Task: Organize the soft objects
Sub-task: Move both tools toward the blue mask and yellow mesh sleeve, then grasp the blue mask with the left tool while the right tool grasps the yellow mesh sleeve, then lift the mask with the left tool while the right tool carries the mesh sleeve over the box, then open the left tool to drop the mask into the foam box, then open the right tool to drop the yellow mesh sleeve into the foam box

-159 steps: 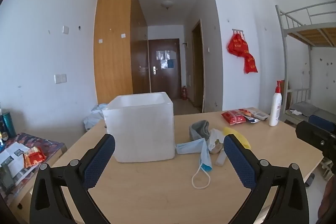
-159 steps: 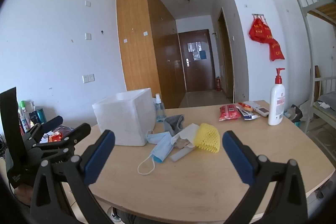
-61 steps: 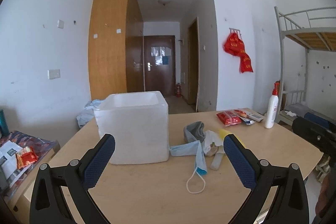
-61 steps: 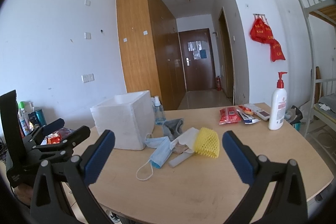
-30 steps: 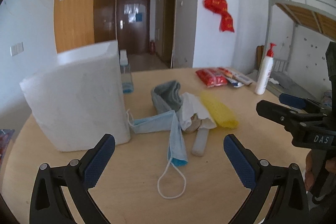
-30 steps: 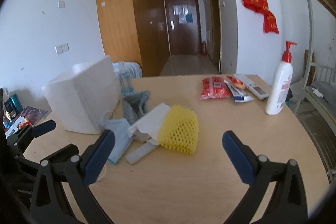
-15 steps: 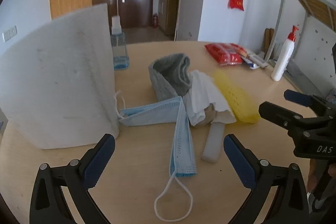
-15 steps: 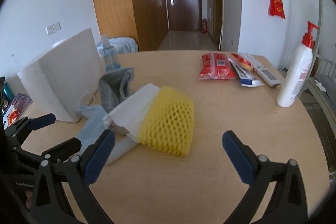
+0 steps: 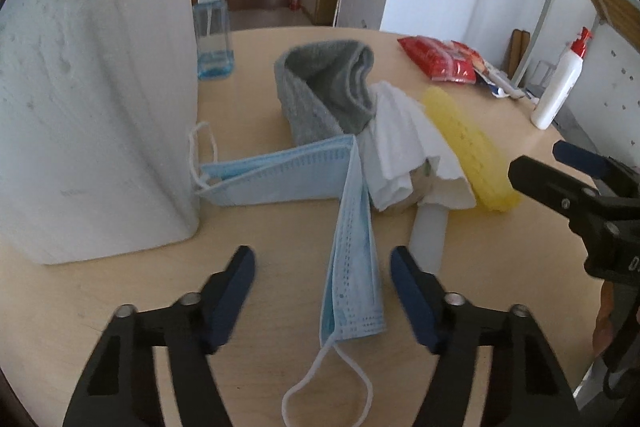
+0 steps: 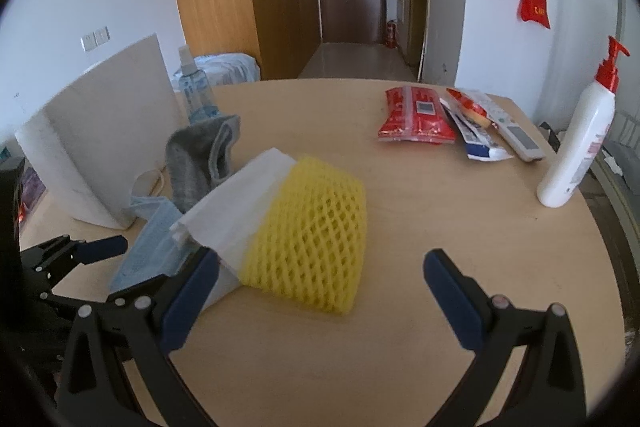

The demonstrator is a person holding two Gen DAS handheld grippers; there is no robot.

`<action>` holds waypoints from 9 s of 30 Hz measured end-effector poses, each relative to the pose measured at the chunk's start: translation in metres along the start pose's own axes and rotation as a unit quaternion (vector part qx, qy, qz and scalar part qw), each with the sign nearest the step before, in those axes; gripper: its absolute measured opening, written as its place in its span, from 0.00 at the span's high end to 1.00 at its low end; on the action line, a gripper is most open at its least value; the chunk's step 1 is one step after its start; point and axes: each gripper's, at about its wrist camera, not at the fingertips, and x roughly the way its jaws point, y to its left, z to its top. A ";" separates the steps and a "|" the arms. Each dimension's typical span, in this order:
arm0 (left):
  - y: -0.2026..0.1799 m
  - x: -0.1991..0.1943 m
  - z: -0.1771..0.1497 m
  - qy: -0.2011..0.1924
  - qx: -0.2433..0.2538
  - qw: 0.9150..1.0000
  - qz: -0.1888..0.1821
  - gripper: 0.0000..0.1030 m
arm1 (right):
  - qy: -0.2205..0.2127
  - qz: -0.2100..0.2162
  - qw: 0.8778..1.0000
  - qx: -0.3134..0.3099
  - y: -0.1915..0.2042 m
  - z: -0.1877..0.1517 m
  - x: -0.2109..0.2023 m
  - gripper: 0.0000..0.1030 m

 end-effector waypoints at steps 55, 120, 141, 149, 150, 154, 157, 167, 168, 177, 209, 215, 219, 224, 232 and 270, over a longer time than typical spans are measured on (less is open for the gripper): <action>0.003 -0.062 0.000 -0.102 0.018 0.994 -0.026 0.97 | 0.004 0.035 0.999 0.026 -0.006 0.011 -0.013 0.90; 0.029 -0.277 -0.088 -0.295 -0.007 0.947 0.127 0.97 | -0.200 0.148 0.968 -0.036 0.075 -0.012 -0.182 0.89; 0.069 -0.258 -0.074 -0.278 -0.036 0.947 0.156 0.97 | -0.169 0.192 0.965 -0.063 0.109 0.013 -0.146 0.89; 0.072 -0.251 -0.050 -0.276 -0.028 0.949 0.151 0.97 | -0.164 0.190 0.966 -0.062 0.113 0.029 -0.133 0.89; 0.073 -0.250 -0.046 -0.276 -0.026 0.949 0.150 0.97 | -0.164 0.190 0.966 -0.063 0.114 0.031 -0.132 0.89; 0.075 -0.245 -0.031 -0.275 -0.020 0.950 0.148 0.97 | -0.165 0.190 0.965 -0.067 0.120 0.045 -0.128 0.89; 0.081 -0.240 -0.019 -0.271 -0.020 0.952 0.141 0.97 | -0.163 0.189 0.966 -0.071 0.125 0.055 -0.124 0.89; 0.099 -0.222 0.013 -0.261 -0.018 0.956 0.132 0.97 | -0.153 0.189 0.967 -0.075 0.140 0.082 -0.099 0.89; 0.101 -0.221 0.015 -0.259 -0.018 0.957 0.131 0.97 | -0.152 0.190 0.967 -0.073 0.141 0.085 -0.097 0.89; 0.111 -0.203 0.040 -0.258 -0.010 0.959 0.115 0.97 | -0.146 0.187 0.969 -0.066 0.150 0.104 -0.073 0.89; 0.120 -0.148 0.077 -0.229 0.003 0.966 0.116 0.44 | -0.135 0.179 0.974 -0.040 0.145 0.119 -0.045 0.89; 0.120 -0.161 0.071 -0.270 0.003 0.953 0.140 0.05 | -0.137 0.176 0.974 -0.040 0.145 0.118 -0.045 0.89; 0.123 -0.161 0.071 -0.266 -0.001 0.953 0.143 0.05 | -0.138 0.176 0.974 -0.039 0.146 0.118 -0.045 0.89; 0.125 -0.169 0.066 -0.272 -0.006 0.952 0.144 0.05 | -0.138 0.175 0.974 -0.040 0.146 0.118 -0.044 0.89; 0.133 -0.189 0.054 -0.288 -0.017 0.943 0.164 0.05 | -0.135 0.178 0.973 -0.049 0.152 0.120 -0.044 0.89; 0.167 -0.212 0.030 -0.297 -0.063 0.934 0.186 0.05 | -0.121 0.178 0.974 -0.063 0.186 0.132 -0.026 0.02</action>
